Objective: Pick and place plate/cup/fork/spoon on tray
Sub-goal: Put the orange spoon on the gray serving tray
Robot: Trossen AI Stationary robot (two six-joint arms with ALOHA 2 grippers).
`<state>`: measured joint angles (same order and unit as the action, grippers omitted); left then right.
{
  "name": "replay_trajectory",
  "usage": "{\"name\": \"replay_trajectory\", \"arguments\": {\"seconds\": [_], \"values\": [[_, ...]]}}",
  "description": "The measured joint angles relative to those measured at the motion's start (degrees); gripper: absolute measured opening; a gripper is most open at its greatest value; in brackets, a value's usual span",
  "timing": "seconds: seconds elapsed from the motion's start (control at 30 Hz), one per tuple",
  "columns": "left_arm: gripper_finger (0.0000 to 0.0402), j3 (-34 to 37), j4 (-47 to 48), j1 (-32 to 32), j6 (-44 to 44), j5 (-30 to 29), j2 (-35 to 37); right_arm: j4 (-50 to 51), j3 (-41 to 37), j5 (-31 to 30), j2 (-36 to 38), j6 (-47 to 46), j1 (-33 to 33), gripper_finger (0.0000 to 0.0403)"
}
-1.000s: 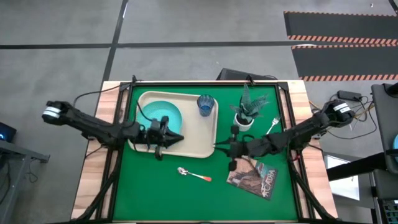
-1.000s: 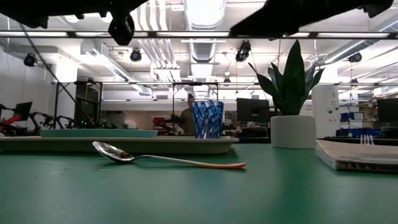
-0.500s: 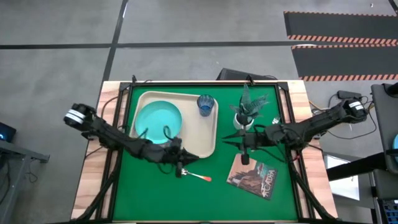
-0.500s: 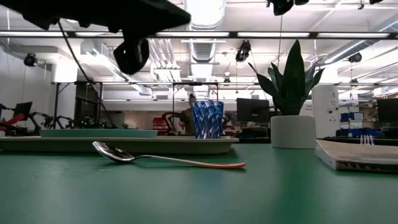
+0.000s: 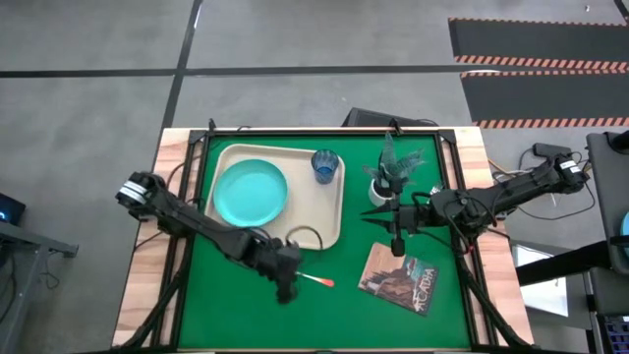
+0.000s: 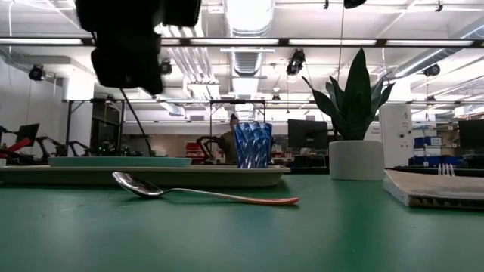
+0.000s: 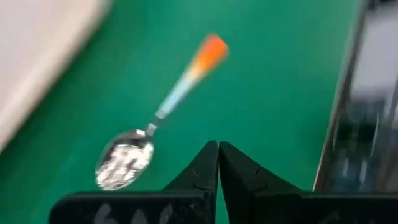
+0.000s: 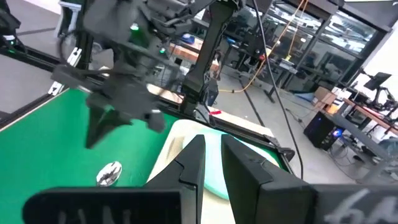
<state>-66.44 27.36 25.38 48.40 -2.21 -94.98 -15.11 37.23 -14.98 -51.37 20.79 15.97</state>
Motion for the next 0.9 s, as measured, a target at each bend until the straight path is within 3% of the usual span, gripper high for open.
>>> {"name": "replay_trajectory", "arguments": {"seconds": [0.1, 0.43, 0.63, 0.8, 0.9], "values": [[0.0, -1.4, 0.1, 0.9, -6.8, 0.8, -2.5, -0.1, 0.0, 0.0, -0.1, 0.9, 0.0, 0.0043], [0.0008, -1.5, -1.2, 0.6, -16.1, 0.2, -8.6, 0.4, 0.0, 0.0, -0.1, -0.9, 0.0, 0.0043], [0.0068, -1.5, -2.9, 0.6, -23.4, -0.5, -9.6, 2.1, 0.0, 0.0, -0.1, -3.2, 0.0, 0.0043], [0.012, -1.5, -4.1, 0.6, -27.4, -7.9, -9.4, 2.9, 0.0, 0.0, -0.1, -4.3, 0.0, 0.0043], [0.0128, -1.4, -5.8, 0.5, -31.6, -8.8, -9.4, 2.9, 0.0, 0.0, -0.1, -4.4, 0.0, 0.0043]]}}
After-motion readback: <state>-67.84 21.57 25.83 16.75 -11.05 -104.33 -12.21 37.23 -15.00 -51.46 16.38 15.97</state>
